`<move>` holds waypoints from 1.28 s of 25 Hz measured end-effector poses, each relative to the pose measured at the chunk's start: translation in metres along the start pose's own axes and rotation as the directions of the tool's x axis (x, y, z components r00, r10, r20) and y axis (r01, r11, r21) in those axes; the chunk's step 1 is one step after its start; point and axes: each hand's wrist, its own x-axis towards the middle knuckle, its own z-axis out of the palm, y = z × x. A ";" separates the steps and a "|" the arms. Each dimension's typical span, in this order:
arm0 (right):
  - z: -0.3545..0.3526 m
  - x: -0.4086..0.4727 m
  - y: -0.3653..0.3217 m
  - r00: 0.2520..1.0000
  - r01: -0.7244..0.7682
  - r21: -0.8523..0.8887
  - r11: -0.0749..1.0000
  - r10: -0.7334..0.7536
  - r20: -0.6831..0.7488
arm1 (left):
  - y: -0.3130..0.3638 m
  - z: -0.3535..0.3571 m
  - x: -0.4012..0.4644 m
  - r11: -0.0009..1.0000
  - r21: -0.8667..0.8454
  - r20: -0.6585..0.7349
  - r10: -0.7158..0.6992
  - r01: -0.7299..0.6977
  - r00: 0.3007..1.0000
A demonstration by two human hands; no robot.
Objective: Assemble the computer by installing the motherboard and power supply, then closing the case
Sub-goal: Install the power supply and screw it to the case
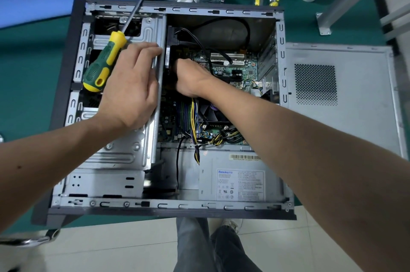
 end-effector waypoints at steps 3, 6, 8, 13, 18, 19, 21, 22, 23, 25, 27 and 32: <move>-0.001 -0.001 -0.001 1.000 -0.018 0.018 1.000 0.018 -0.003 | 0.000 0.000 0.000 1.000 0.001 0.002 0.002 -0.002 1.000; -0.002 -0.001 -0.003 1.000 -0.030 0.043 0.999 0.030 0.006 | 0.000 0.000 0.000 1.000 -0.001 0.001 0.001 -0.001 1.000; -0.001 0.000 -0.004 0.999 -0.041 0.056 0.998 0.041 0.002 | 0.001 0.000 0.000 1.000 -0.005 0.005 0.001 -0.001 1.000; -0.001 0.016 -0.007 0.997 -0.038 0.036 0.999 0.036 0.063 | 0.001 0.000 0.001 1.000 -0.002 0.007 -0.001 0.001 1.000; 0.007 0.026 -0.015 0.987 0.000 -0.029 1.000 0.004 0.158 | 0.002 -0.002 0.001 1.000 -0.003 0.010 -0.005 0.005 1.000; 0.008 0.027 -0.015 0.987 0.001 -0.044 0.999 0.007 0.161 | 0.001 -0.002 0.001 1.000 -0.002 0.008 -0.005 0.005 1.000; 0.008 0.028 -0.012 0.990 -0.011 -0.071 0.997 0.021 0.140 | 0.002 -0.001 0.001 1.000 -0.002 0.010 -0.006 0.006 1.000; 0.007 0.027 -0.011 0.992 -0.024 -0.078 0.997 0.033 0.122 | 0.003 -0.001 0.001 1.000 -0.001 0.012 -0.007 0.007 1.000; 0.007 0.025 -0.012 0.993 -0.025 -0.077 0.997 0.034 0.114 | 0.003 -0.001 0.001 1.000 -0.002 0.014 -0.008 0.008 1.000; 0.006 0.023 -0.013 0.989 0.029 -0.047 0.998 -0.022 0.147 | 0.003 -0.002 0.000 1.000 -0.004 0.012 -0.014 0.014 1.000; 0.003 0.017 -0.011 0.984 0.081 -0.046 0.996 -0.073 0.163 | 0.004 -0.003 -0.001 1.000 -0.007 0.016 -0.013 0.013 1.000; 0.003 0.014 -0.006 0.999 -0.025 -0.052 0.998 0.027 0.032 | 0.005 -0.002 0.001 1.000 -0.004 0.005 -0.015 0.015 1.000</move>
